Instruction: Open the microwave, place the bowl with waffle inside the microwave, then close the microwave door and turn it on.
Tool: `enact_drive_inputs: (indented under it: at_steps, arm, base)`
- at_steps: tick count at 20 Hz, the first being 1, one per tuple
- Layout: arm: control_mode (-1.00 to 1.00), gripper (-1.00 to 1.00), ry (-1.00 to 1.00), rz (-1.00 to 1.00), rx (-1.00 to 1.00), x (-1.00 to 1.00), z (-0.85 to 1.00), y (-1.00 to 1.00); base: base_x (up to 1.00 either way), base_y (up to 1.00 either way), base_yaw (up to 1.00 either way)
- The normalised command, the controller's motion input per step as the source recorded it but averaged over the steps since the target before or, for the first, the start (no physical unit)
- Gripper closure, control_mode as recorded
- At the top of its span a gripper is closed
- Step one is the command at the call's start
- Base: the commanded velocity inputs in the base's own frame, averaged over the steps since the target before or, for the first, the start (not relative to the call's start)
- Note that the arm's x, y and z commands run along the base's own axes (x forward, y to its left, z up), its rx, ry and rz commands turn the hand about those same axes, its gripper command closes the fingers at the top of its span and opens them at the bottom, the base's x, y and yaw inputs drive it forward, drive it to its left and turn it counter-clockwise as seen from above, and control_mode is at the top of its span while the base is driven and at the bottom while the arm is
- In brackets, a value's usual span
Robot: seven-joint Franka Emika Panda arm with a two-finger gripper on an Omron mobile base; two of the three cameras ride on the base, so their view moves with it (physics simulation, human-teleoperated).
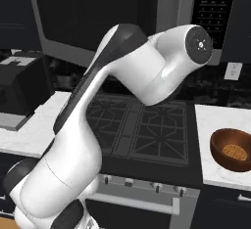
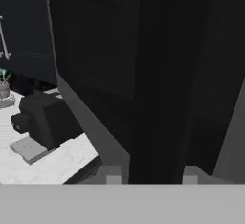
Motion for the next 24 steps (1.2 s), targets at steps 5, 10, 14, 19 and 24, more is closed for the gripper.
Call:
enact_drive_inputs:
  at_steps: [5,10,14,19,24]
  arm:
    - [-1.0,1.0,-0.24,0.0,-0.04,-1.0,0.0,1.0]
    - [-1.0,1.0,-0.23,-0.03,-0.01,-1.0,0.0,0.89]
    - [-1.0,-1.0,-0.14,-0.13,0.0,-0.86,0.0,0.4]
    - [-1.0,-1.0,-0.07,-0.01,0.11,-0.53,0.04,-0.35]
    - [-1.0,-1.0,-0.17,0.0,0.18,-0.95,0.19,-0.24]
  base:
    - [0.0,0.0,0.0]
    - [0.0,0.0,0.0]
    - [0.0,0.0,0.0]
    - [0.0,0.0,0.0]
    - [0.0,0.0,0.0]
